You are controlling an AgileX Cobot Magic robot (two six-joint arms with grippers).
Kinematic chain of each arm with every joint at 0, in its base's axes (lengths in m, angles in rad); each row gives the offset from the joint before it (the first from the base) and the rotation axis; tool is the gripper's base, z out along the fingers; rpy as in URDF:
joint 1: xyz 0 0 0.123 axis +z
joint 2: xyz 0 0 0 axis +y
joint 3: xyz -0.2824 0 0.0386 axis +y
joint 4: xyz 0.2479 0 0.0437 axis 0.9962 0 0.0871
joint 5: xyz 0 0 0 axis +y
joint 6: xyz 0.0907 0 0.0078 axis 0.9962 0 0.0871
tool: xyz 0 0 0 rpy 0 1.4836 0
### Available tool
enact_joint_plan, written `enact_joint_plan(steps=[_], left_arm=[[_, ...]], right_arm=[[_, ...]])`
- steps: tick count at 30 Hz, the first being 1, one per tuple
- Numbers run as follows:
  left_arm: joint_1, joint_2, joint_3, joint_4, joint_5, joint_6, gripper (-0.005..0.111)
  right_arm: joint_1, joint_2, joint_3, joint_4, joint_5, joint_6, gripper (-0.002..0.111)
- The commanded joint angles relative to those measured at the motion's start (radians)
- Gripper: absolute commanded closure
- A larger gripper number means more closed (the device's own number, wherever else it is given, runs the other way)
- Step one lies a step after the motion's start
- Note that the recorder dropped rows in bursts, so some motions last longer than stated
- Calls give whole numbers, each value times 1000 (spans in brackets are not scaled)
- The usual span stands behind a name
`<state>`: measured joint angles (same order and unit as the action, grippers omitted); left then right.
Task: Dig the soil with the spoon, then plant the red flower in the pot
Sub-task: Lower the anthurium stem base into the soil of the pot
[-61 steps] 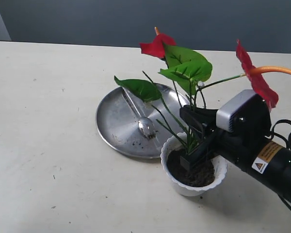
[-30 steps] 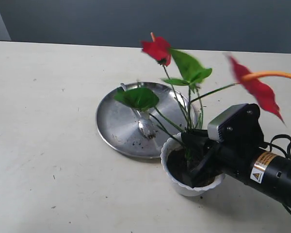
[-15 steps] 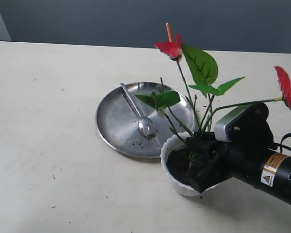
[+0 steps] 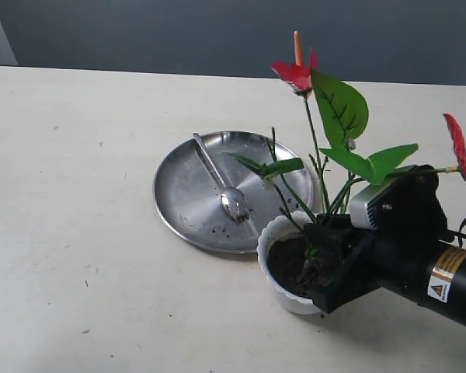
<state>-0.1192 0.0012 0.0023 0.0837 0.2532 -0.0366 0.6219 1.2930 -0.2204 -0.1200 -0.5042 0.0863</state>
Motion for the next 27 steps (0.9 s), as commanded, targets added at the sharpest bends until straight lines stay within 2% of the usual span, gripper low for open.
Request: enact_joint_plan(steps=[1, 27], left_arm=[[-5, -1, -2, 1, -14, -6, 106], [-5, -1, -2, 1, -14, -6, 106]], right_arm=[[-4, -11, 5, -7, -2, 22, 86], [-4, -11, 5, -10, 4, 49, 86]])
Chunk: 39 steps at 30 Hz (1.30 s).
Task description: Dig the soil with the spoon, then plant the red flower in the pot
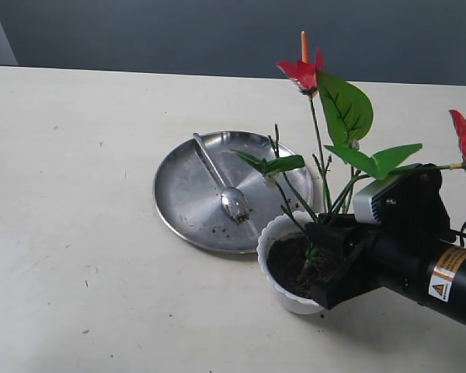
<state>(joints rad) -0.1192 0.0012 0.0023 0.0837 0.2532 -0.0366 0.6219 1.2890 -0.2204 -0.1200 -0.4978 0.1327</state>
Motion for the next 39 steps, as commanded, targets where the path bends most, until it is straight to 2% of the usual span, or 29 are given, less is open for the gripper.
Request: enact_joint_plan(steps=[1, 21, 23, 25, 27, 32, 39], left_arm=[[-5, -1, -2, 1, -14, -6, 106], [-5, -1, -2, 1, -14, -6, 106], [-5, -1, -2, 1, -14, -6, 106], [-5, -1, -2, 1, -14, -6, 106], [-5, -1, -2, 1, -14, -6, 106], [-5, -1, -2, 1, -14, -6, 106], [-5, -1, -2, 1, -14, -6, 106]], right_arm=[[-4, -7, 5, -10, -2, 3, 86], [-4, -7, 5, -10, 17, 27, 85], [-4, -7, 5, -10, 30, 29, 77], [-4, -15, 5, -10, 39, 40, 63], [-4, -25, 5, 3, 54, 40, 57], [-4, -70, 5, 5, 103, 40, 62], [-4, -153, 5, 5, 215, 44, 62]])
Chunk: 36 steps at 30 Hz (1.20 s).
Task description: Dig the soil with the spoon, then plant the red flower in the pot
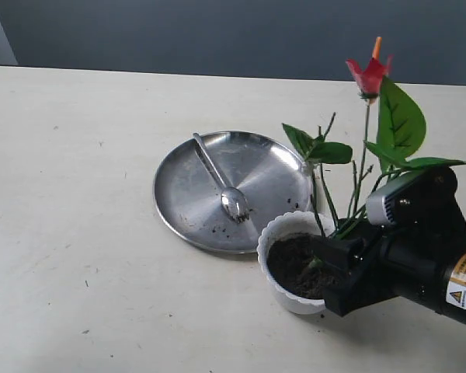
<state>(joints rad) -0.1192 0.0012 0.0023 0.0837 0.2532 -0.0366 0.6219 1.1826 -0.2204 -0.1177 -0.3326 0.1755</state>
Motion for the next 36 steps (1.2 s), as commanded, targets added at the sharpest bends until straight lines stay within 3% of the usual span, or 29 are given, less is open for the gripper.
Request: enact_joint_plan(steps=[1, 21, 25, 30, 36], left_arm=[[-5, -1, -2, 1, -14, -6, 106], [-5, -1, -2, 1, -14, -6, 106], [-5, -1, -2, 1, -14, -6, 106], [-5, -1, -2, 1, -14, -6, 106], [-5, -1, -2, 1, -14, -6, 106]], right_arm=[[-4, -56, 5, 3, 52, 2, 62], [-4, -80, -90, -16, 256, 2, 63], [-4, -80, -90, -39, 254, 2, 72], [-4, -80, -90, -39, 256, 2, 61], [-4, -80, -119, -39, 322, 2, 61]])
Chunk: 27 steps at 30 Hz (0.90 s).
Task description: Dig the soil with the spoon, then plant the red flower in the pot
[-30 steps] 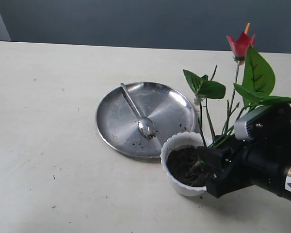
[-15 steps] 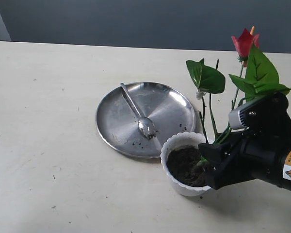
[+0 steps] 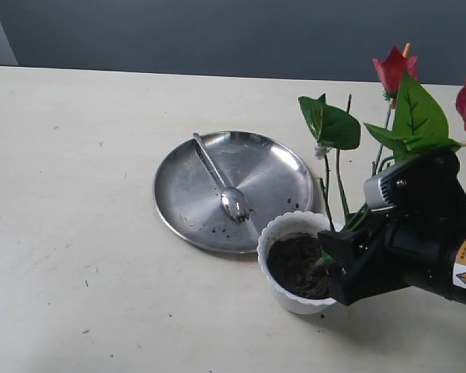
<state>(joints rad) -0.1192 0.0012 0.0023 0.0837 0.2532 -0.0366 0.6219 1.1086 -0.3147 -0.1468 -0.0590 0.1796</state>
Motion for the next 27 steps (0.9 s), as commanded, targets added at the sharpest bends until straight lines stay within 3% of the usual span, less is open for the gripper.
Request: enact_joint_plan(steps=[1, 19, 22, 26, 27], left_arm=[[-5, -1, -2, 1, -14, -6, 106], [-5, -1, -2, 1, -14, -6, 106], [-5, -1, -2, 1, -14, -6, 106], [-5, -1, -2, 1, -14, -6, 106], [-5, -1, -2, 1, -14, -6, 106]], right_arm=[[-4, -6, -33, -10, 59, -3, 61], [-4, -6, -72, -10, 102, -25, 61], [-4, -6, -72, -10, 95, -25, 74], [-4, -6, -72, -10, 69, -25, 105], [-4, -6, -72, -10, 59, -25, 109]])
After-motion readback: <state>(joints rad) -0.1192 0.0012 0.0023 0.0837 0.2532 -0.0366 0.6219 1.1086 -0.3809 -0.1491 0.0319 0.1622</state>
